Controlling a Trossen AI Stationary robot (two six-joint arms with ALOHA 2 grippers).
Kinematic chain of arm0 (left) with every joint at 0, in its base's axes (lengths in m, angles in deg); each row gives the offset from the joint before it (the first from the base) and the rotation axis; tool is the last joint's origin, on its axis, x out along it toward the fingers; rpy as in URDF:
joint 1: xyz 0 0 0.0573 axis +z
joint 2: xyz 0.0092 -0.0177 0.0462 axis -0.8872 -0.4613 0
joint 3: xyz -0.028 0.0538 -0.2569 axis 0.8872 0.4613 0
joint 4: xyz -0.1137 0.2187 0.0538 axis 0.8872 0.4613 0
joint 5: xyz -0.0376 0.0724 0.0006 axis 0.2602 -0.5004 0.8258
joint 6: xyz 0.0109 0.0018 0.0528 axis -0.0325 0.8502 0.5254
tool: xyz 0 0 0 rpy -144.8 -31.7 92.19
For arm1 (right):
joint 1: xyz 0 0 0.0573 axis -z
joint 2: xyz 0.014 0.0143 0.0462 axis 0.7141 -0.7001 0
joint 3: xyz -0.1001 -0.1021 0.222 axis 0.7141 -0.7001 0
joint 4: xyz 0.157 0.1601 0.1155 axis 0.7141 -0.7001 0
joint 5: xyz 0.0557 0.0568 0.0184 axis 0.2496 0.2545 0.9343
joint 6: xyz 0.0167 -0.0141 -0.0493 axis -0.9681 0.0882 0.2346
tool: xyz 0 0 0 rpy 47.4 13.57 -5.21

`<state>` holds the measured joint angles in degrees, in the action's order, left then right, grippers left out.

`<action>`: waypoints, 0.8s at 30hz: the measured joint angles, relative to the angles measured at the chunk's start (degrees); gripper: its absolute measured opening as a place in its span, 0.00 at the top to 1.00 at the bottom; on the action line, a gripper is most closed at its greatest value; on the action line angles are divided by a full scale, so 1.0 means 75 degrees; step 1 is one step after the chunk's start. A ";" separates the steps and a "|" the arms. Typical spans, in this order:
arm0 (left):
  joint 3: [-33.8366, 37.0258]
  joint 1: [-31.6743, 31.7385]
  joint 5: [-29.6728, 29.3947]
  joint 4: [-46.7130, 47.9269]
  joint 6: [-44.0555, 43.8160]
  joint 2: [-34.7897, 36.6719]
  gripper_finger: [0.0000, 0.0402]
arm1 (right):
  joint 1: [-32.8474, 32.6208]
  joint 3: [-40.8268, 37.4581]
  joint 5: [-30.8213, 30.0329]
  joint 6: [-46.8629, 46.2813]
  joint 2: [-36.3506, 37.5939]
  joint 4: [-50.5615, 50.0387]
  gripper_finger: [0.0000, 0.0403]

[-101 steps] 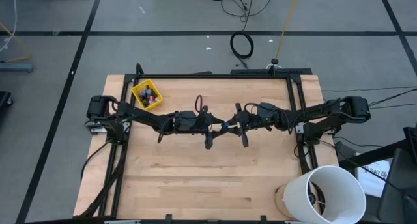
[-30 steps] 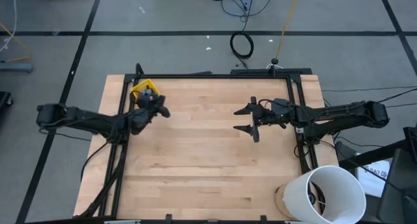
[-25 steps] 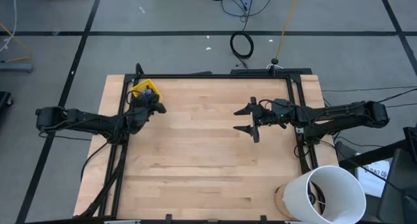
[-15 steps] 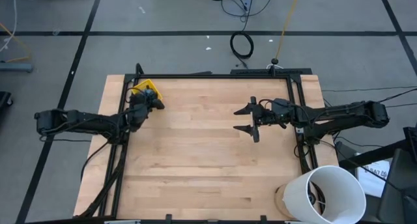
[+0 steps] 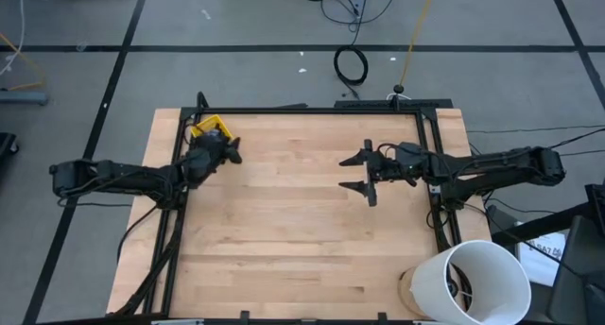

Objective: Pick & Place Nail Polish
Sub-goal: Return to Home Position

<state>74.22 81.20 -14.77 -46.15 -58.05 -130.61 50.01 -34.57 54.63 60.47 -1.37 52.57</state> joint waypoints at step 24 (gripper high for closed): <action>-0.0003 0.0000 0.7395 0.1064 0.3498 0.4093 0.47 | -0.0099 0.0000 -0.1565 0.0089 0.3516 -0.3729 0.31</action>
<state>74.20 81.20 40.70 -38.17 -31.81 -99.91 49.27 -34.57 42.90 61.14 25.00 24.60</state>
